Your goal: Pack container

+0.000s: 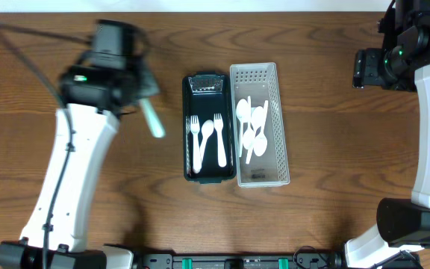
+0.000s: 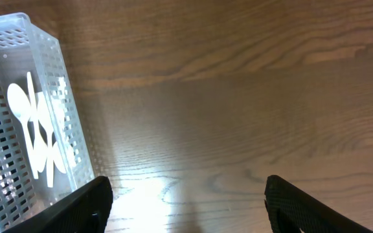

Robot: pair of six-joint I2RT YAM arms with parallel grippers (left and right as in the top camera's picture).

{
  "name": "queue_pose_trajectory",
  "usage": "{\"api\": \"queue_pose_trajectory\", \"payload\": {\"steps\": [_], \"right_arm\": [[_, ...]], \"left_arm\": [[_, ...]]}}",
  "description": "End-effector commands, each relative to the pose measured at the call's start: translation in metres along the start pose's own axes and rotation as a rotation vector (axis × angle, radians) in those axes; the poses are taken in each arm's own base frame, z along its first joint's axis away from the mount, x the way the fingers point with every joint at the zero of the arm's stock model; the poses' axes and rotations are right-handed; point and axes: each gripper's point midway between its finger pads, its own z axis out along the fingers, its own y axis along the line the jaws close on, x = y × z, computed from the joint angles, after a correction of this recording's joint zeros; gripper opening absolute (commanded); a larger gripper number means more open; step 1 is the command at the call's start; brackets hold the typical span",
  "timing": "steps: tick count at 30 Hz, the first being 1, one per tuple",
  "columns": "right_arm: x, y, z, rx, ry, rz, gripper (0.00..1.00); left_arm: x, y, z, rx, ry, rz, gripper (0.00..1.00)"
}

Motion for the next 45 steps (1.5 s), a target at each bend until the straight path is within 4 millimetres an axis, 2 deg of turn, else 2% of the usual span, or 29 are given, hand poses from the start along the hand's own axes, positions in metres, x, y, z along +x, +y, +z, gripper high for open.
{"api": "queue_pose_trajectory", "payload": {"steps": [1, 4, 8, 14, 19, 20, 21, 22, 25, 26, 29, 31, 33, 35, 39, 42, 45], "right_arm": [[-0.001, -0.002, 0.000, 0.007, -0.004, -0.012, 0.79], [-0.001, -0.002, 0.000, 0.008, -0.003, -0.012, 0.79], [-0.001, -0.002, 0.000, 0.008, -0.001, -0.012, 0.79], [0.003, -0.002, 0.000, 0.009, 0.015, -0.014, 0.79], [0.004, -0.002, 0.000, 0.009, 0.016, -0.014, 0.79], [0.003, -0.003, 0.000, 0.009, 0.015, -0.014, 0.79], [0.003, -0.002, 0.000, 0.009, 0.014, -0.014, 0.79], [0.002, -0.002, 0.000, 0.009, 0.010, -0.014, 0.79], [0.000, -0.002, 0.000, 0.008, 0.003, -0.013, 0.80], [-0.001, -0.002, 0.000, 0.008, -0.001, -0.013, 0.80], [-0.003, -0.002, 0.000, 0.007, -0.012, -0.019, 0.81], [-0.006, -0.001, 0.000, 0.005, -0.023, -0.017, 0.81], [-0.010, -0.001, 0.000, 0.004, -0.037, -0.016, 0.81], [-0.015, 0.000, 0.000, 0.000, -0.059, -0.016, 0.81], [-0.034, 0.012, -0.003, -0.022, -0.142, -0.025, 0.82], [-0.055, 0.040, -0.010, -0.101, -0.237, -0.035, 0.83], [-0.086, 0.071, -0.023, -0.157, -0.383, -0.046, 0.86]], "left_arm": [[0.022, -0.044, 0.008, 0.063, 0.037, 0.229, 0.06], [0.041, -0.073, 0.024, 0.087, 0.074, 0.343, 0.06], [0.064, -0.093, 0.059, 0.073, 0.145, 0.406, 0.06], [0.097, -0.088, 0.118, -0.007, 0.287, 0.433, 0.06], [0.116, -0.082, 0.146, -0.047, 0.361, 0.448, 0.06], [0.118, -0.081, 0.149, -0.051, 0.367, 0.450, 0.10], [0.118, -0.081, 0.150, -0.052, 0.369, 0.450, 0.22], [0.118, -0.082, 0.150, -0.051, 0.366, 0.450, 0.40], [0.115, -0.084, 0.149, -0.043, 0.355, 0.451, 0.53], [0.114, -0.085, 0.148, -0.038, 0.349, 0.457, 0.59], [0.106, -0.088, 0.140, -0.015, 0.321, 0.493, 0.66], [0.098, -0.092, 0.130, 0.009, 0.290, 0.532, 0.72], [0.083, -0.096, 0.111, 0.031, 0.228, 0.561, 0.75], [0.063, -0.095, 0.089, 0.022, 0.142, 0.553, 0.76], [0.010, -0.084, 0.031, -0.022, -0.100, 0.540, 0.86], [-0.028, -0.067, -0.005, -0.058, -0.259, 0.460, 0.99], [-0.061, -0.045, -0.024, -0.065, -0.360, 0.363, 0.98]]}}
